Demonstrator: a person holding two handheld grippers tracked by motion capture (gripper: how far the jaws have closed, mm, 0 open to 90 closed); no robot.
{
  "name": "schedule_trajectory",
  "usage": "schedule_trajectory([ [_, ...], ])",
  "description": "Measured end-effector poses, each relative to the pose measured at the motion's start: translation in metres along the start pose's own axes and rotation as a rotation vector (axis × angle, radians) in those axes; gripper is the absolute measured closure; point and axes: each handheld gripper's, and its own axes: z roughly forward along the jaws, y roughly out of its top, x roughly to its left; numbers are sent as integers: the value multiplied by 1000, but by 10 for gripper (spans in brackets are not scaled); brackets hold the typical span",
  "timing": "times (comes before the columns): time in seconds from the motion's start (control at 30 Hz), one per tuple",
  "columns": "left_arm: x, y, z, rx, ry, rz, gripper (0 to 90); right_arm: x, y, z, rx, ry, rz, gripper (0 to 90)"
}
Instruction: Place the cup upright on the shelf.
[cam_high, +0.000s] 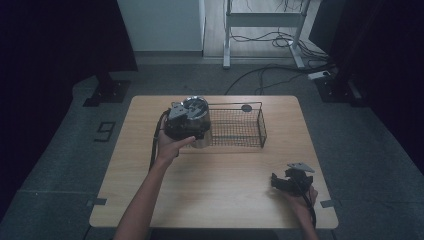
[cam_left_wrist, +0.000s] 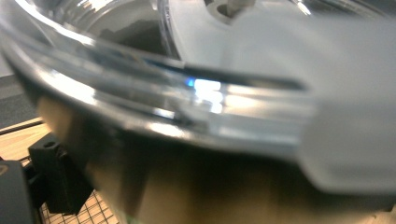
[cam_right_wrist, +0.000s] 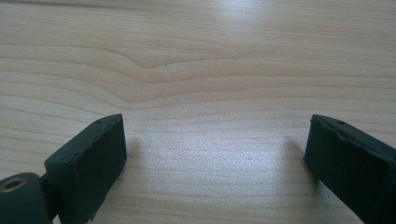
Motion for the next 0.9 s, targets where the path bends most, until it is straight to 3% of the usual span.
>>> schedule_trajectory([
  [0.9,13,19,21,15,15,14,39,0,0,0,-1,0,2,53],
])
